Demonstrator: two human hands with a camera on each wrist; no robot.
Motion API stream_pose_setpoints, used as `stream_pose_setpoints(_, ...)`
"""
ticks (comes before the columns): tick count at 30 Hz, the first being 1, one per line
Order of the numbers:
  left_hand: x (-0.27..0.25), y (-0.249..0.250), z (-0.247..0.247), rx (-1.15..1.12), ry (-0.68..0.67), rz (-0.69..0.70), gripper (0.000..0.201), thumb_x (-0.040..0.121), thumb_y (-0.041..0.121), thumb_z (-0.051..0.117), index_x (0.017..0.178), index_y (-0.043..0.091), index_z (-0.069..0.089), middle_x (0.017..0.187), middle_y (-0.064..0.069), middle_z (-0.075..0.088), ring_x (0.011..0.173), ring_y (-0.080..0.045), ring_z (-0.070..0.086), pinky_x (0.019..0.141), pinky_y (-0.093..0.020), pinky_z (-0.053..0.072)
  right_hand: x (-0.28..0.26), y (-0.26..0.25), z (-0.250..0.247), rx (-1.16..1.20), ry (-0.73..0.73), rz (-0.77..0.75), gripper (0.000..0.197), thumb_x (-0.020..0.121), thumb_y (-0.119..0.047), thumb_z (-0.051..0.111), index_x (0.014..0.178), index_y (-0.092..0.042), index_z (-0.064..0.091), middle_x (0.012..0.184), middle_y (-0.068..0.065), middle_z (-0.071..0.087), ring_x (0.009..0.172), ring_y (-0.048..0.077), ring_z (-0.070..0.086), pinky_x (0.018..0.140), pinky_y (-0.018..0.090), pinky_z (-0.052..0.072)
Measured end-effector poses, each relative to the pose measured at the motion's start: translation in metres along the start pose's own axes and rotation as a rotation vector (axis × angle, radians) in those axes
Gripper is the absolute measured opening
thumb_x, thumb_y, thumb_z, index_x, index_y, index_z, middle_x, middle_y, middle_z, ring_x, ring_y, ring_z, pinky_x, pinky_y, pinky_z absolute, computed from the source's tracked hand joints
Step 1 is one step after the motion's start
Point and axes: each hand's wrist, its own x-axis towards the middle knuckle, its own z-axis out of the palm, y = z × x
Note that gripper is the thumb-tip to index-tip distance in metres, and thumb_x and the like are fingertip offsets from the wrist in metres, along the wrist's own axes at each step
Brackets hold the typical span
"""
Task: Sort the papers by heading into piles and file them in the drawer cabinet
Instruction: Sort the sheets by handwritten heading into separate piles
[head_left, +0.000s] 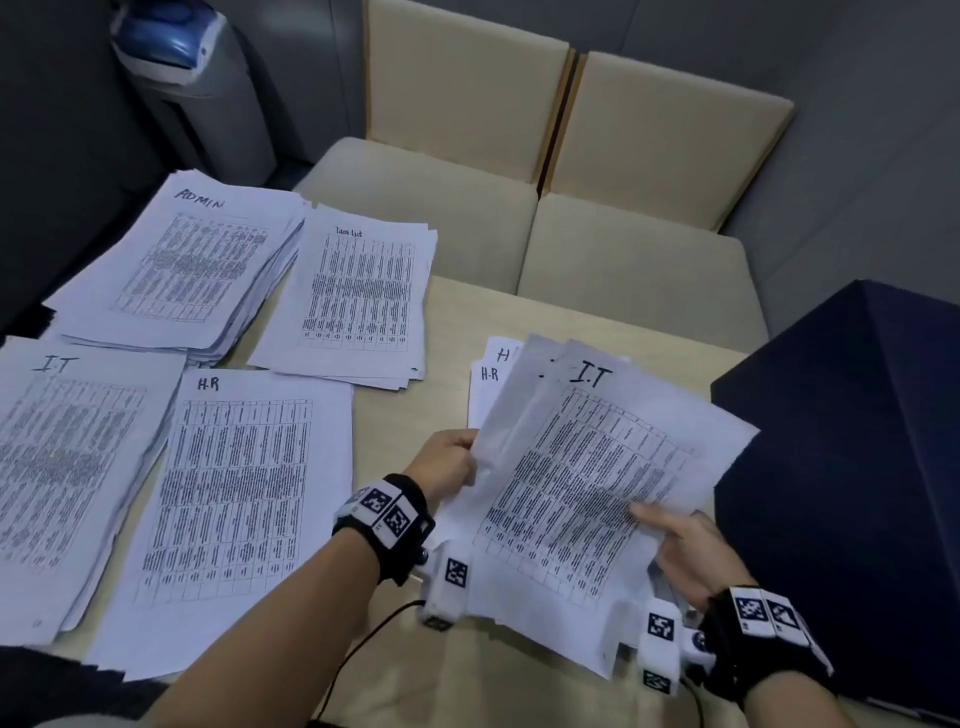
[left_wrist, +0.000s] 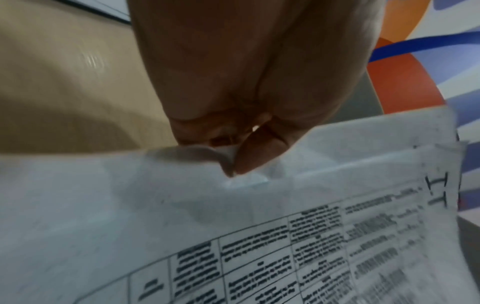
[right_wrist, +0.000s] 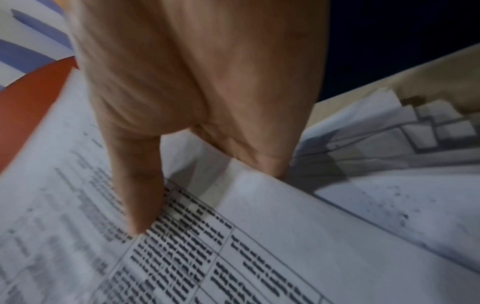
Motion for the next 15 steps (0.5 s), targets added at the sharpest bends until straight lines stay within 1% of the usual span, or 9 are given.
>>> stream_pose_setpoints(2, 0.000, 0.000, 0.005, 0.090, -0.007, -0.013, 0.044, 0.079, -0.018, 0.037, 0.100, 0.001, 0.071, 0.090, -0.006, 0.069, 0.075, -0.019, 0.059, 0.071, -0.027, 0.047, 0.004, 0.003, 0.000, -0.088, 0.161, -0.065, 0.036, 0.081, 0.003, 0.070, 0.117, 0.004, 0.066, 0.113, 0.021, 0.071, 0.103, 0.038, 0.069, 0.093, 0.051, 0.053)
stream_pose_setpoints(3, 0.005, -0.003, 0.009, 0.151, 0.025, 0.001, 0.043, 0.084, -0.015, 0.037, 0.106, 0.002, 0.070, 0.100, -0.008, 0.070, 0.085, -0.020, 0.063, 0.076, -0.027, 0.049, 0.007, 0.004, -0.001, -0.146, 0.293, -0.105, 0.040, 0.078, 0.006, 0.073, 0.117, 0.000, 0.065, 0.110, 0.016, 0.073, 0.100, 0.035, 0.070, 0.091, 0.047, 0.054)
stream_pose_setpoints(5, 0.016, -0.008, 0.015, 0.307, 0.155, 0.032, 0.040, 0.088, -0.006, 0.041, 0.117, 0.008, 0.064, 0.121, -0.009, 0.064, 0.108, -0.022, 0.061, 0.092, -0.031, 0.049, 0.011, 0.003, -0.002, -0.249, 0.503, -0.159, 0.057, 0.073, 0.008, 0.078, 0.124, -0.007, 0.056, 0.111, 0.008, 0.070, 0.100, 0.028, 0.067, 0.095, 0.045, 0.051)
stream_pose_setpoints(6, 0.020, -0.008, 0.020, 0.382, 0.210, 0.028, 0.036, 0.090, -0.001, 0.045, 0.120, 0.008, 0.061, 0.126, -0.010, 0.061, 0.112, -0.024, 0.059, 0.096, -0.032, 0.048, 0.012, 0.002, -0.004, -0.277, 0.572, -0.163, 0.065, 0.072, 0.008, 0.079, 0.127, -0.010, 0.051, 0.111, 0.006, 0.067, 0.100, 0.026, 0.063, 0.097, 0.044, 0.050)
stream_pose_setpoints(8, 0.026, -0.009, 0.032, 0.522, 0.276, 0.001, 0.033, 0.092, 0.011, 0.052, 0.124, 0.006, 0.055, 0.128, -0.012, 0.053, 0.112, -0.028, 0.056, 0.096, -0.033, 0.047, 0.010, -0.001, -0.008, -0.256, 0.594, -0.159, 0.064, 0.073, 0.012, 0.075, 0.127, -0.012, 0.051, 0.109, 0.006, 0.064, 0.097, 0.026, 0.061, 0.095, 0.041, 0.049)
stream_pose_setpoints(10, 0.029, -0.009, 0.043, 0.615, 0.302, -0.046, 0.038, 0.093, 0.022, 0.057, 0.126, 0.004, 0.048, 0.127, -0.014, 0.046, 0.111, -0.029, 0.054, 0.095, -0.034, 0.048, 0.004, -0.004, -0.010, -0.224, 0.566, -0.127, 0.043, 0.078, 0.013, 0.069, 0.114, -0.008, 0.061, 0.104, 0.008, 0.067, 0.090, 0.026, 0.063, 0.087, 0.037, 0.048)
stream_pose_setpoints(12, 0.029, -0.010, 0.053, 0.657, 0.300, -0.087, 0.044, 0.092, 0.029, 0.061, 0.124, 0.004, 0.044, 0.123, -0.014, 0.046, 0.110, -0.030, 0.054, 0.090, -0.034, 0.049, 0.001, -0.005, -0.014, -0.210, 0.555, -0.111, 0.027, 0.079, 0.009, 0.068, 0.104, 0.000, 0.066, 0.101, 0.012, 0.070, 0.091, 0.031, 0.065, 0.084, 0.038, 0.048)
stream_pose_setpoints(13, 0.029, -0.011, 0.055, 0.669, 0.292, -0.092, 0.041, 0.091, 0.029, 0.063, 0.119, 0.005, 0.045, 0.119, -0.013, 0.049, 0.107, -0.030, 0.056, 0.082, -0.033, 0.049, 0.000, -0.005, -0.016, -0.186, 0.546, -0.108, 0.026, 0.078, 0.006, 0.068, 0.103, 0.002, 0.067, 0.100, 0.016, 0.070, 0.092, 0.035, 0.065, 0.082, 0.040, 0.050)
stream_pose_setpoints(15, 0.030, -0.013, 0.056, 0.685, 0.279, -0.037, 0.021, 0.090, 0.025, 0.064, 0.094, 0.010, 0.050, 0.104, -0.013, 0.059, 0.094, -0.031, 0.061, 0.066, -0.031, 0.045, 0.000, -0.004, -0.020, -0.110, 0.546, -0.087, 0.023, 0.076, 0.002, 0.066, 0.099, 0.002, 0.065, 0.096, 0.019, 0.068, 0.085, 0.038, 0.062, 0.070, 0.040, 0.049)
